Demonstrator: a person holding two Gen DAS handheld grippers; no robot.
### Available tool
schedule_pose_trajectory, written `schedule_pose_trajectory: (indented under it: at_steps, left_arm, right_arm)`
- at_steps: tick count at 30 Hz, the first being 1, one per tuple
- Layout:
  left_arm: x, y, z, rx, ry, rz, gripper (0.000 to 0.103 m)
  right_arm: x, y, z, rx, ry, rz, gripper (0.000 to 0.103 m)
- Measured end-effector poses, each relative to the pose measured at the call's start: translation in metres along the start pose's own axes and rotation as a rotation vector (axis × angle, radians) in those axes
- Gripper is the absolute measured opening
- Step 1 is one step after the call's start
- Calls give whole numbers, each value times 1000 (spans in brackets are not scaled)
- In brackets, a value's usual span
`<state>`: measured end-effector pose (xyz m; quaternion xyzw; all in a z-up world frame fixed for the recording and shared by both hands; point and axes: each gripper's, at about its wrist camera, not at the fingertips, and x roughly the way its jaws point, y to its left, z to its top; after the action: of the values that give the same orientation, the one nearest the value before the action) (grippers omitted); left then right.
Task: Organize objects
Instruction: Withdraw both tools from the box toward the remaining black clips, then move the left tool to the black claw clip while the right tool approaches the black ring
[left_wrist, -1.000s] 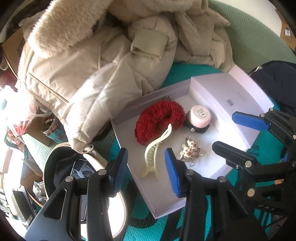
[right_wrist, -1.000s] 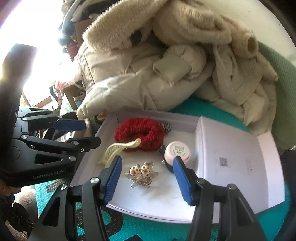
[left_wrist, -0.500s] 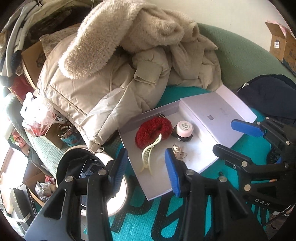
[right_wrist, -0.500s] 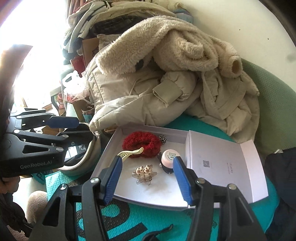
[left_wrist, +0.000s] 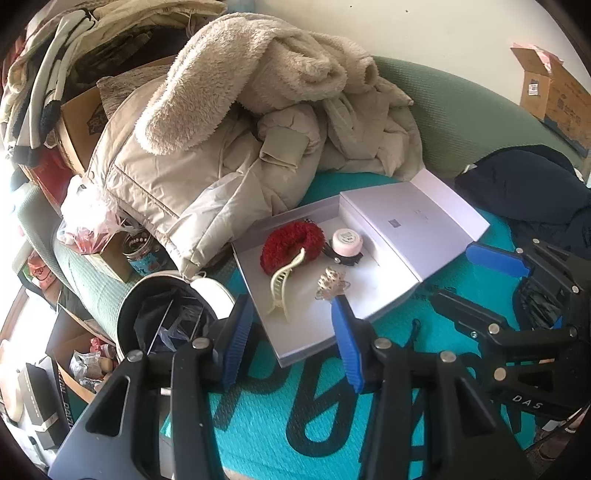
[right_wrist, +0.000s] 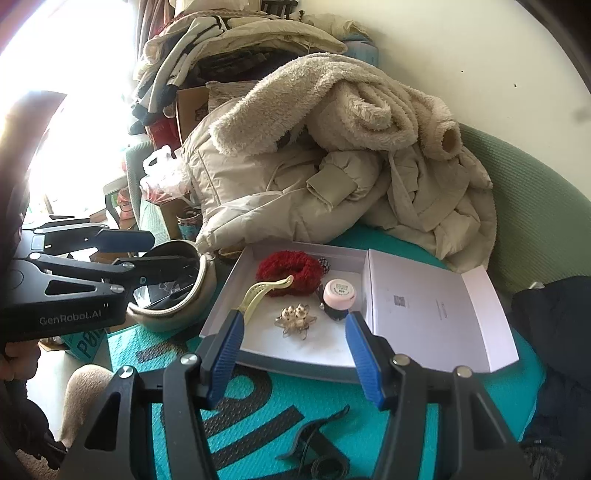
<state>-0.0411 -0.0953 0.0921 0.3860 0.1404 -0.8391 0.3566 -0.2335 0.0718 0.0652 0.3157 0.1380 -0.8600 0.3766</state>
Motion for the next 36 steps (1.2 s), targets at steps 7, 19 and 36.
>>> schedule_pose_trajectory:
  at_steps: [7,19,36]
  left_arm:
    - [-21,-17,-27,18,-3,-19,45]
    - [-26,-50,-79,40,59,-83,45]
    - [2,-105,-135,89,128,-158,45]
  right_arm:
    - [-22,6,-24,16,4,-10,58]
    - [-50,5,-84,90,59,-49,58]
    - [-46,-14,-158,171,149,-79,58]
